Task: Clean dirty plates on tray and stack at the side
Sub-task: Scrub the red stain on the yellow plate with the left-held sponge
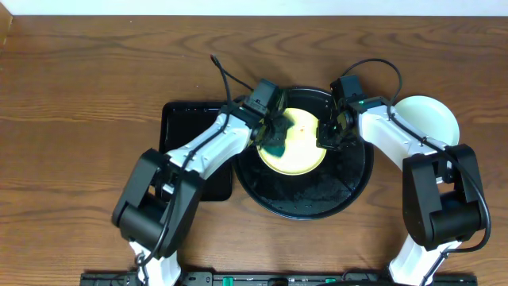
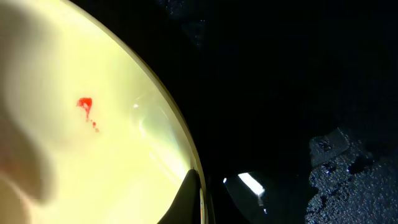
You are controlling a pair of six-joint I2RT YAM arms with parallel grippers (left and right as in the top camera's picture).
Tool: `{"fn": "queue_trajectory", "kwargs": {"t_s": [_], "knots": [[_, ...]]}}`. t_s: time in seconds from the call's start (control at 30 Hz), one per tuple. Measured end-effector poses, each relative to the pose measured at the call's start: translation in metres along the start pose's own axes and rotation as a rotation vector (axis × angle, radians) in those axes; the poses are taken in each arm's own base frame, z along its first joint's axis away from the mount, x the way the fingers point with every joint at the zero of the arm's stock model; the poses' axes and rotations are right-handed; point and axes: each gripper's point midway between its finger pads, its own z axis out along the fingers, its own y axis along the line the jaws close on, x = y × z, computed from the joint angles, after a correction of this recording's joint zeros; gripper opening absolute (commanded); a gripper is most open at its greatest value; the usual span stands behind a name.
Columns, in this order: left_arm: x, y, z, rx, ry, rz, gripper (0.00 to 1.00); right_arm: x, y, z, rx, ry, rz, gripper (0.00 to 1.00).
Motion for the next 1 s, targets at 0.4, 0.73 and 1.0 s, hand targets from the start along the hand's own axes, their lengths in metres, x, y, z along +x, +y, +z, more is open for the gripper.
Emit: {"fn": "queue_trajectory", "kwargs": {"t_s": [0.4,0.73,1.0], "knots": [[-0.042,-0.063,0.010,0.215,-0.189,-0.022,0.08,0.000,0.000,0.000,0.000,0.000,0.000,0.01],[-0.005,-0.047,0.059,0.149,-0.034,-0.125,0.08,0.000,0.000,0.000,0.000,0.001,0.000,0.01],[0.018,-0.008,0.038,0.021,0.102,-0.177,0.07,0.002,0.002,0.000,-0.012,0.010,0.000,0.01]]}}
